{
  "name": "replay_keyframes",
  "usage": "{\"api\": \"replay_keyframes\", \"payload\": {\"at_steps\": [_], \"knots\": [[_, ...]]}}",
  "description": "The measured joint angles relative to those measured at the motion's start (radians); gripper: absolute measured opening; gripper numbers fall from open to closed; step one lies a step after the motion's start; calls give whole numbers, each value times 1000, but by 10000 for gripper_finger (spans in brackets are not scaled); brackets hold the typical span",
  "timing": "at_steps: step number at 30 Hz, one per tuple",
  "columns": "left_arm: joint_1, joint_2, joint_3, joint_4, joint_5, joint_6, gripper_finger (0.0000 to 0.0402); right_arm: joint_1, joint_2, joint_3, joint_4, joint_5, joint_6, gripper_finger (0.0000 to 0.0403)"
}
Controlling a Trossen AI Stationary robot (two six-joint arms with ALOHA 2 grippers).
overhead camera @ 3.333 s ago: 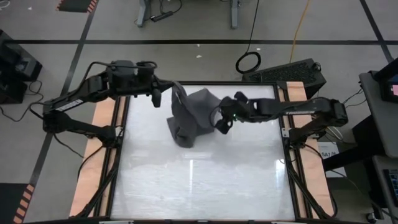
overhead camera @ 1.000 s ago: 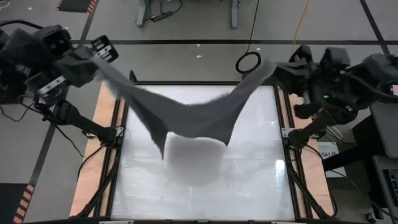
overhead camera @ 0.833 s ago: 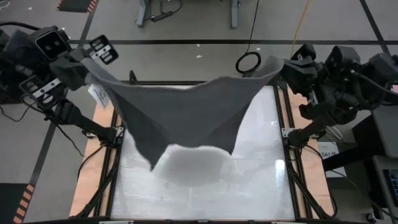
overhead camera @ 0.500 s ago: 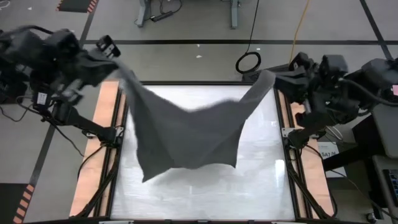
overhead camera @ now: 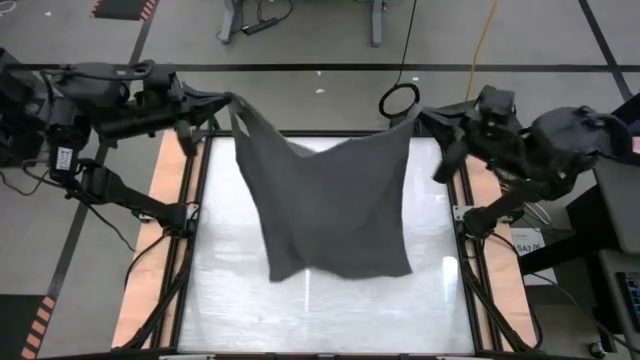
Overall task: Roll towel
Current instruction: Roll the gray towel
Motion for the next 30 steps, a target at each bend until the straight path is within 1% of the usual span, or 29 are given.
{"api": "replay_keyframes", "payload": {"at_steps": [2,5,7,8,9,14,17,20,25,27,30], "knots": [[13,7,0,-15,-44,30,0,-39,8,0,-45,20,-26,0],[30,21,0,-51,-101,64,0,-102,17,0,-123,20,-48,0],[37,29,0,-54,-114,68,0,-138,24,0,-136,18,-70,0],[39,32,0,-36,-104,67,0,-149,26,0,-114,12,-89,0],[39,35,-1,-5,-63,66,0,-156,27,-1,-75,-2,-113,0],[28,30,-1,233,282,40,0,-149,21,-1,212,-163,-253,0],[7,15,-1,356,420,37,0,-118,18,0,307,-205,-280,0],[-16,0,0,445,500,5,0,-86,18,0,357,-238,-288,0],[-45,-4,0,620,634,-79,0,-30,21,0,478,-358,-288,0],[-59,-3,0,685,666,-108,0,-6,23,0,526,-381,-290,0],[-71,1,0,752,702,-126,0,26,26,0,559,-383,-296,0]]}}
